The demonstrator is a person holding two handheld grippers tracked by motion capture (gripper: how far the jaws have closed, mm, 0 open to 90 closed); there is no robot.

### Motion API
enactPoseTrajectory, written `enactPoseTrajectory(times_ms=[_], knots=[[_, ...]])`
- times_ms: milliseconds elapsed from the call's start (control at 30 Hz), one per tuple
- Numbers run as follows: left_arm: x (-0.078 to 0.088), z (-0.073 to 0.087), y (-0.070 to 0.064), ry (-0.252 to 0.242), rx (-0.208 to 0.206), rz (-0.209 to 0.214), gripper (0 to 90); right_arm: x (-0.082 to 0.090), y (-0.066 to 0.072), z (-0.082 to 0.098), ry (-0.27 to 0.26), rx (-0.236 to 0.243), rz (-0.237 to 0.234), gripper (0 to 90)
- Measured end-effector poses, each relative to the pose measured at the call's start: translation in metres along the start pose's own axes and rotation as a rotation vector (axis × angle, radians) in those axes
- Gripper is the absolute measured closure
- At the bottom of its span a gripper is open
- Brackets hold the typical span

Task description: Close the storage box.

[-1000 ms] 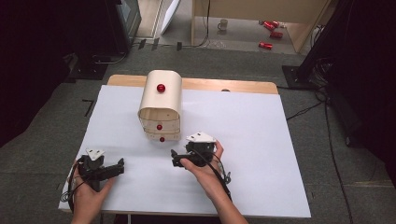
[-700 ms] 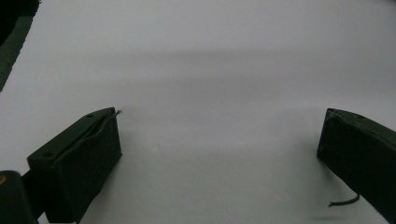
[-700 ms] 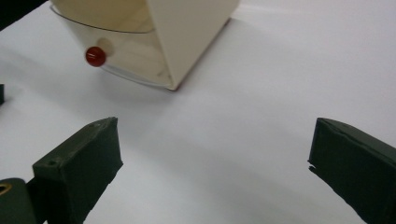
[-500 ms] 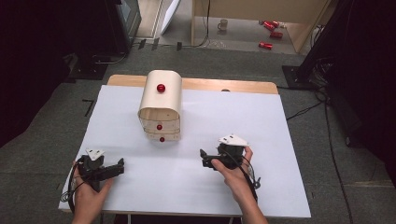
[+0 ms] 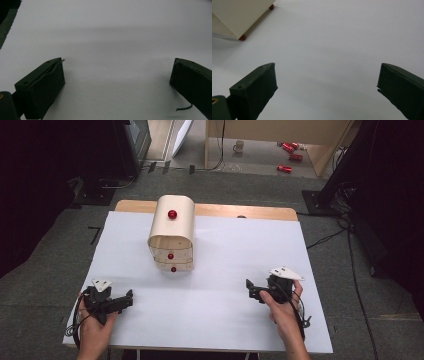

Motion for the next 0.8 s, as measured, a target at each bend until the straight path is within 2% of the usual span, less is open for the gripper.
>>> enactPoseTrajectory(times_ms=[133, 267, 467, 700, 733, 800], knots=[[0.0, 0.0, 0.0, 0.0, 0.0, 0.0, 0.0, 0.009, -0.025, 0.009, 0.009, -0.034, 0.033, 2.1], [0.0, 0.0, 0.0, 0.0, 0.0, -0.001, 0.0, 0.017, -0.047, 0.021, 0.04, -0.03, 0.071, 2.0], [0.0, 0.0, 0.0, -0.001, 0.0, -0.001, 0.0, 0.031, -0.075, 0.034, 0.062, -0.049, 0.121, 2.1], [0.0, 0.0, 0.0, 0.002, -0.003, 0.0, 0.0, 0.033, -0.091, 0.054, 0.104, -0.03, 0.153, 2.2], [0.0, 0.0, 0.0, 0.0, -0.001, -0.001, 0.0, 0.031, -0.092, 0.058, 0.113, -0.022, 0.161, 2.2], [0.0, 0.0, 0.0, 0.002, -0.003, 0.0, 0.0, 0.029, -0.091, 0.062, 0.107, 0.021, 0.171, 2.0]])
Point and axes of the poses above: each handheld gripper's, and its own axes: x roughly backward along the jaws, z roughly out of its underside, y roughly to its left, the point moved 4 cm from there along -x, roughly forward along the jaws, and after that the axes turned 11 degrees about -y, right-handed, at the moved point
